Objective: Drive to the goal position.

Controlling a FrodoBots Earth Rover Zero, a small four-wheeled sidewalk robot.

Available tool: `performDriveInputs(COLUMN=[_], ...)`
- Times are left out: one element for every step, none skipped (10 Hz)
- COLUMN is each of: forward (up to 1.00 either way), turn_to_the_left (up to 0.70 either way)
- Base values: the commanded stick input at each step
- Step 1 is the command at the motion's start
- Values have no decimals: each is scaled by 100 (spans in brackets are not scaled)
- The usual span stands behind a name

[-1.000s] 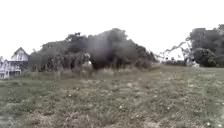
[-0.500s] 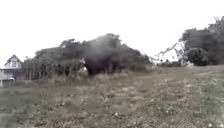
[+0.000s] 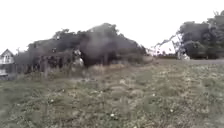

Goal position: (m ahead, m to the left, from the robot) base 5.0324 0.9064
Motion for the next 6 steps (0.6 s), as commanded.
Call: performDriveInputs(forward=[50,50,50,50,50,50], turn_to_the_left=[-50,-50,-50,-50,-50,-50])
